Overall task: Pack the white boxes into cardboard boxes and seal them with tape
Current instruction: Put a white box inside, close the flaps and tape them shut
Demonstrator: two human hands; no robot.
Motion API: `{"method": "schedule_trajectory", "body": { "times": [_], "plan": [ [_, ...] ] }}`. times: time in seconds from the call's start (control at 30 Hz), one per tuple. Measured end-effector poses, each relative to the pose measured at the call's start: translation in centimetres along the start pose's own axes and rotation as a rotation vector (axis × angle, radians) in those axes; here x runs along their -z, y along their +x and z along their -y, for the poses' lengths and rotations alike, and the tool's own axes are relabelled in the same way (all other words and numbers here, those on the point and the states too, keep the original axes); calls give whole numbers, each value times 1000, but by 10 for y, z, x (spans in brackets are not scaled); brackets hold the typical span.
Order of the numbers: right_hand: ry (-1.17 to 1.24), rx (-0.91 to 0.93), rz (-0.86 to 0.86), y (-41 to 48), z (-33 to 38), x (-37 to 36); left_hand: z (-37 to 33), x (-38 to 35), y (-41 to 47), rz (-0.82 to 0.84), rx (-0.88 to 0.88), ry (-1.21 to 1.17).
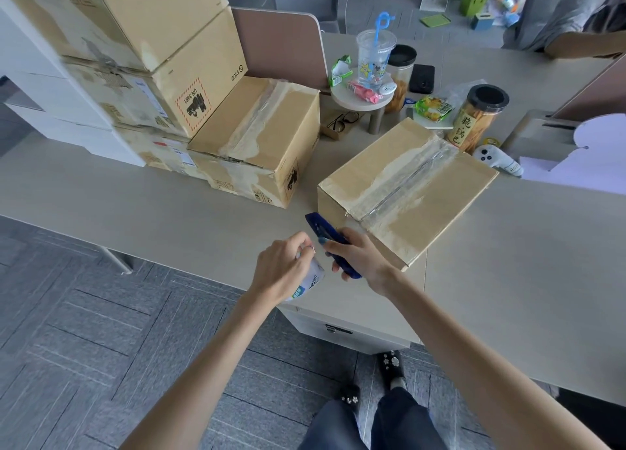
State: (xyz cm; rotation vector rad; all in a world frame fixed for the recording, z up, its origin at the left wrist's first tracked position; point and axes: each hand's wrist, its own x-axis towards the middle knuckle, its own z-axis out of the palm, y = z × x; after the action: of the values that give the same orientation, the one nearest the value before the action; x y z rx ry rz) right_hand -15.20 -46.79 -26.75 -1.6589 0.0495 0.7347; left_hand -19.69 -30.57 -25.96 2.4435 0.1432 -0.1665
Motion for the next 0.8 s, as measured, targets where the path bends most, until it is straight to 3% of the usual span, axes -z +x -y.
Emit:
{"method": "schedule_trajectory", "body": {
  "times": [0.13,0.3,0.4,0.63,0.8],
  "plan": [
    [70,-13,-69,4,-2,3,8,-3,3,13,23,7],
    [194,-96,-179,11,-5,6,18,-8,10,97,106,-373],
    [194,-144,-214,12,-8,8,16,-10,8,44,103,-530],
    [20,-74,-191,21,-19,18,16,-21,4,-25,-50,-781],
    [-548,246,-345,23,-15,28,36,-32,14,-40,6,-661]
  ]
}}
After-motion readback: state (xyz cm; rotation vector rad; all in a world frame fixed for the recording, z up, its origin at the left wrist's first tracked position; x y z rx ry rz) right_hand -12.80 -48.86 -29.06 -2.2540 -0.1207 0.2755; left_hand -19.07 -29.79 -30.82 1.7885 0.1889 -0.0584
